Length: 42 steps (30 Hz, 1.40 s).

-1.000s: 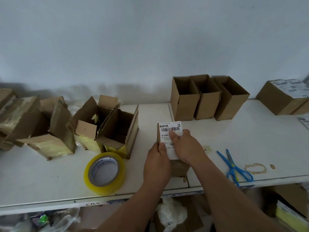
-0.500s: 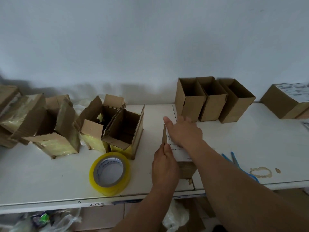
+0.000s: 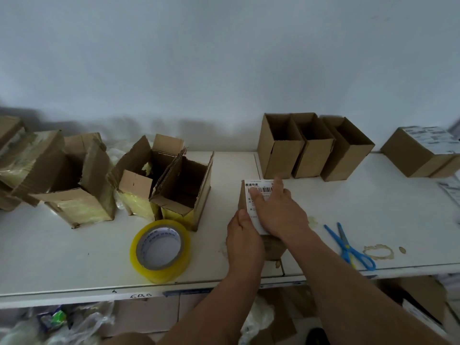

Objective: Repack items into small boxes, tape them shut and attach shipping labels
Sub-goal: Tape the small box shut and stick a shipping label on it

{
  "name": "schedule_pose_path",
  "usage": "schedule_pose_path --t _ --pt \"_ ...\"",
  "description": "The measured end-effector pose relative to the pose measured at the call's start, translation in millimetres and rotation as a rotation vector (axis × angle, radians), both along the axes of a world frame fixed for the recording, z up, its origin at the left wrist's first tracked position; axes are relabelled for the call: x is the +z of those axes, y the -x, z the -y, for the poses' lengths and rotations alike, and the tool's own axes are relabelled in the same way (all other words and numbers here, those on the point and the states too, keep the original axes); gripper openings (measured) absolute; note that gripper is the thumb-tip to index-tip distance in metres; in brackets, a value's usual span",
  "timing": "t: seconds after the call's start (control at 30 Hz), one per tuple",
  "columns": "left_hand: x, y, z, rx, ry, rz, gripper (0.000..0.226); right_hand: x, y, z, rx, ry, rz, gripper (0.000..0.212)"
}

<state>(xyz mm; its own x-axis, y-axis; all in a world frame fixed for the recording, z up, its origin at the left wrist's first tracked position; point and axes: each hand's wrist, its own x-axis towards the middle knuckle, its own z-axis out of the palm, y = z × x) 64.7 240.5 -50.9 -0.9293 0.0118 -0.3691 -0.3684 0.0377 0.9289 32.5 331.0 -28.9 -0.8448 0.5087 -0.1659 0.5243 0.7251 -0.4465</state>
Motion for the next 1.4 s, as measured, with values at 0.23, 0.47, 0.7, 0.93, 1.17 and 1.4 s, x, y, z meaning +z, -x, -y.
schedule_pose_path --t 0.23,0.47,0.7,0.93,1.17,1.4 --pt "4.6 -0.9 -0.4 0.010 -0.011 0.003 0.044 2.4 -5.6 0.1 -0.014 0.005 -0.018 0.083" --pt "6.4 -0.8 -0.3 0.011 -0.007 -0.009 0.044 -11.3 -22.8 -0.7 -0.046 0.139 -0.038 0.077" --pt "6.4 -1.9 2.5 -0.022 -0.029 0.003 0.039 -6.4 -33.5 -7.1 -0.062 0.363 -0.035 0.054" --pt "1.9 -2.2 3.6 -0.092 0.012 -0.033 0.042 13.2 -0.9 -17.1 -0.093 0.352 -0.024 0.079" --pt "-5.4 -13.5 2.1 -0.149 0.035 -0.078 0.043 7.6 11.8 -12.1 -0.066 0.310 -0.056 0.069" --pt "-6.9 -18.1 4.0 -0.138 -0.023 -0.073 0.043 5.8 -12.4 -15.3 -0.085 0.417 -0.097 0.064"
